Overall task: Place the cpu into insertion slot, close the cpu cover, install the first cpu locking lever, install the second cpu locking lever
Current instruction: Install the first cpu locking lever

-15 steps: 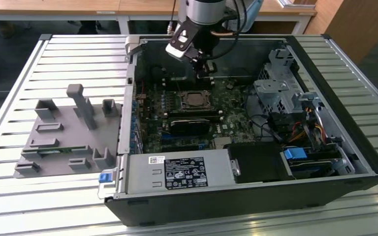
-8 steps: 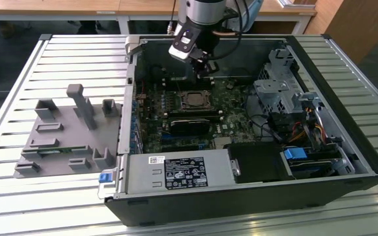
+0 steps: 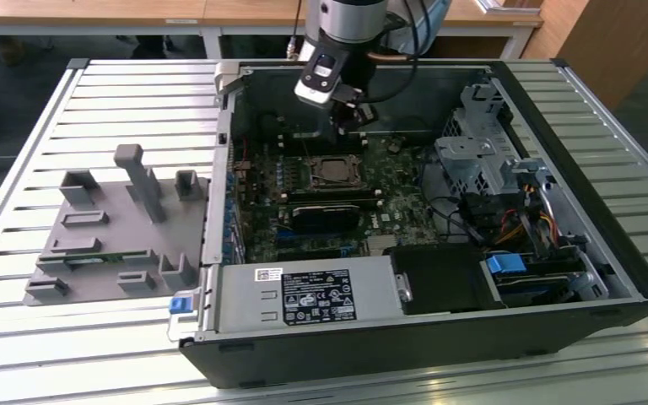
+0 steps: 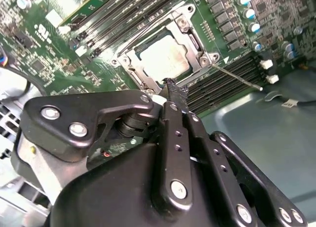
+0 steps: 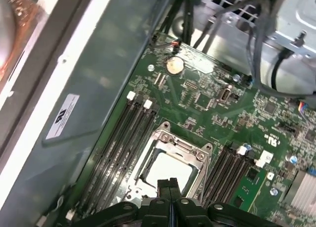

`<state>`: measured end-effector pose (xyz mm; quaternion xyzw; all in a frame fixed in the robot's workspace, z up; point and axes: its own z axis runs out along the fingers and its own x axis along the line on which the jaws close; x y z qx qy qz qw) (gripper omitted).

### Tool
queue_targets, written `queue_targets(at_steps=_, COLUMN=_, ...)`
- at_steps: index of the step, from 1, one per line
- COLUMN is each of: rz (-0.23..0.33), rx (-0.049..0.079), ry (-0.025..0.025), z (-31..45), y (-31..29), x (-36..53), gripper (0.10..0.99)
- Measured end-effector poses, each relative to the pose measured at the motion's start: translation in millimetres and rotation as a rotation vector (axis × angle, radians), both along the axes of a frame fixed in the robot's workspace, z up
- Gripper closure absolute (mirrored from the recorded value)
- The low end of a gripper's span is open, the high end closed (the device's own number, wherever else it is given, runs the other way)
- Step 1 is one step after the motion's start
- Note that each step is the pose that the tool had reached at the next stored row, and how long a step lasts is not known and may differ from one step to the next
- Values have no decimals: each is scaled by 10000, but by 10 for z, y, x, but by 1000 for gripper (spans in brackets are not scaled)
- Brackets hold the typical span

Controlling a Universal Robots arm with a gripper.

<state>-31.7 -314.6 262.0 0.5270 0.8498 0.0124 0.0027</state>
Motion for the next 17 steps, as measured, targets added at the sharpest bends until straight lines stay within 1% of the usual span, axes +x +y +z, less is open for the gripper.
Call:
queue_targets(at_steps=9, rz=1606, rx=1, ry=-1, z=-3, y=0, x=0, gripper=980)
queue_targets(at_steps=17, rz=2784, rx=0, ry=0, z=-2, y=0, x=0, gripper=980)
